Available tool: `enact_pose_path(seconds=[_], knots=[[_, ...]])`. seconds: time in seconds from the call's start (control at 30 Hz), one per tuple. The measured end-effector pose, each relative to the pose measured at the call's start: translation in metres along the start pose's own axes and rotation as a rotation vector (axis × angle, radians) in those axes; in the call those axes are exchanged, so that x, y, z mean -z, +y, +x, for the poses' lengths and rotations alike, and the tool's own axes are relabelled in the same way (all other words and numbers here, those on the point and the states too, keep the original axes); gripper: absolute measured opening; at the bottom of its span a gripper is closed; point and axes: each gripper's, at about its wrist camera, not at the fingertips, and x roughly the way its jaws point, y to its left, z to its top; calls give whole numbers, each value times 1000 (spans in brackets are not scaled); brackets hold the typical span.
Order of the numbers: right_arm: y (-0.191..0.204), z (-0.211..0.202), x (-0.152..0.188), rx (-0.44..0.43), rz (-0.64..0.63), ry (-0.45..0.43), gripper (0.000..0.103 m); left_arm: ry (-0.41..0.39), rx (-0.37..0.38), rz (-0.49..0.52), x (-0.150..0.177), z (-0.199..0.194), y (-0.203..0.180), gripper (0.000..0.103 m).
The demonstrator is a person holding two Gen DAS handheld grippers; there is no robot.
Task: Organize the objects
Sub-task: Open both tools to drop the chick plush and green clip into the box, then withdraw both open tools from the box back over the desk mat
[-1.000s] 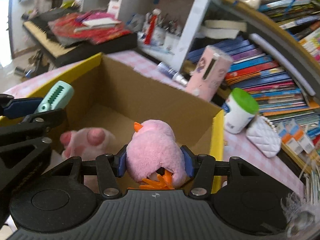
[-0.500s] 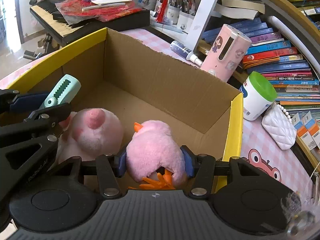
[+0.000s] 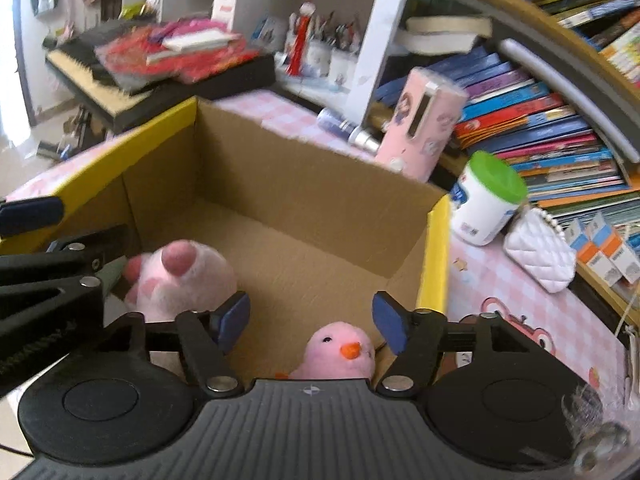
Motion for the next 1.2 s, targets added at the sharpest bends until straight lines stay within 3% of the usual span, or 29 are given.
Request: enact_pose_path(seconds=[0.1,0.3,0.63,0.9,1.2], knots=[[-4,-16,1,28,26,-52,71,-51,-7,-21,-2,-16,1,70],[-9,-46,9,89,77,-135,79,-109,13,-23,2,-40,2,83],[-8,-86,39,219,142,-206,87,-125,0,-17,24,-73,9,90],[-8,-108,78,277,216,-179,89,-74,-41,5,53,-90,18,91],[13,-119,123,293,221,-77,91,27,-64,30,87,-104,22,91]])
